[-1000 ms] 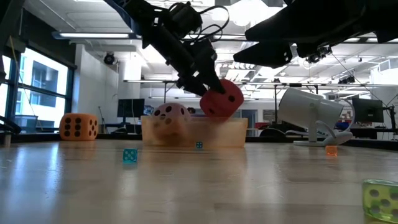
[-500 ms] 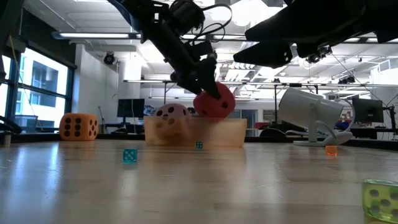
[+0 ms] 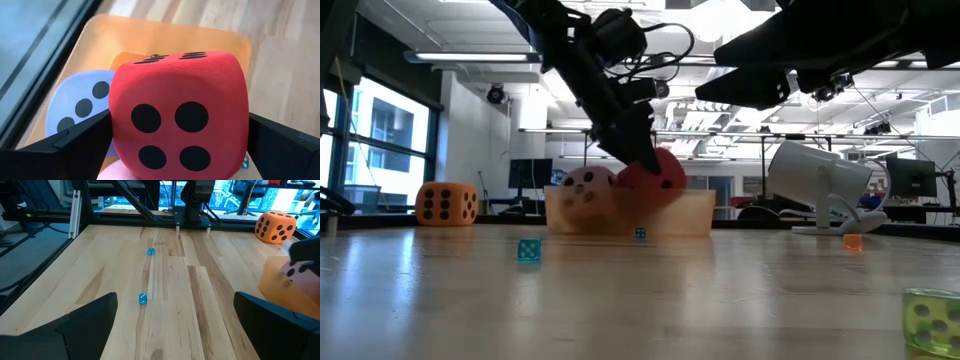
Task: Pick & Place Dice
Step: Put the large red dice in the orange bin
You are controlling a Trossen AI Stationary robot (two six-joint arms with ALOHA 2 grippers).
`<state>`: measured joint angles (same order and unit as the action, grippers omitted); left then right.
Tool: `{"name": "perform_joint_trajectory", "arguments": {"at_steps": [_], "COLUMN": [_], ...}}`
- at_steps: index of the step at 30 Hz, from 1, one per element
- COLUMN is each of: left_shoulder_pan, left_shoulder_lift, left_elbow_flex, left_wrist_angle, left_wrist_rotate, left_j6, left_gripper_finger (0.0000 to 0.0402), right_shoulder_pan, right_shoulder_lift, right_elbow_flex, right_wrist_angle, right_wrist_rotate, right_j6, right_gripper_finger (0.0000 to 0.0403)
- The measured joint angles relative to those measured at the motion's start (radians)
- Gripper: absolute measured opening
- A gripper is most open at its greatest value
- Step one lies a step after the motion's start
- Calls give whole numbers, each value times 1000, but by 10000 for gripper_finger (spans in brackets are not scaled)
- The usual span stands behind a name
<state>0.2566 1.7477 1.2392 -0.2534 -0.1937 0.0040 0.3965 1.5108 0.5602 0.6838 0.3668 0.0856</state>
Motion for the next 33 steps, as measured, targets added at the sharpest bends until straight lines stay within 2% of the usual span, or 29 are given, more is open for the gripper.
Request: {"name": "perform_joint_trajectory", "arguments": {"at_steps": [7, 16, 18, 23, 25, 27, 31, 33], "left_shoulder_pan": [-2, -55, -66, -73, -72, -72, -72, -72], "left_shoulder_lift": [0, 0, 0, 0, 0, 0, 0, 1], "left_elbow_flex": [0, 0, 0, 0, 0, 0, 0, 0], "left_wrist_angle": [-36, -76, -72, -72, -72, -73, -72, -70], "left_wrist_rotate": [62, 68, 68, 68, 68, 68, 67, 66], "left_j6": [16, 103, 132, 141, 130, 130, 137, 139], "left_gripper_finger": [397, 397, 397, 397, 397, 397, 397, 397], "right_shoulder_pan": [0, -7, -28, -139, -199, -264, -382, -419], "right_shoulder_lift": [0, 0, 0, 0, 0, 0, 9, 36], "right_elbow_flex": [0, 0, 0, 0, 0, 0, 2, 14], "right_wrist_angle": [0, 0, 4, 18, 20, 34, 79, 91], "right_wrist_rotate": [0, 10, 62, 339, 383, 338, 98, 30], "right_j6": [0, -1, 3, 83, 120, 149, 151, 151], "right_gripper_finger": [393, 393, 393, 393, 393, 393, 393, 393]}}
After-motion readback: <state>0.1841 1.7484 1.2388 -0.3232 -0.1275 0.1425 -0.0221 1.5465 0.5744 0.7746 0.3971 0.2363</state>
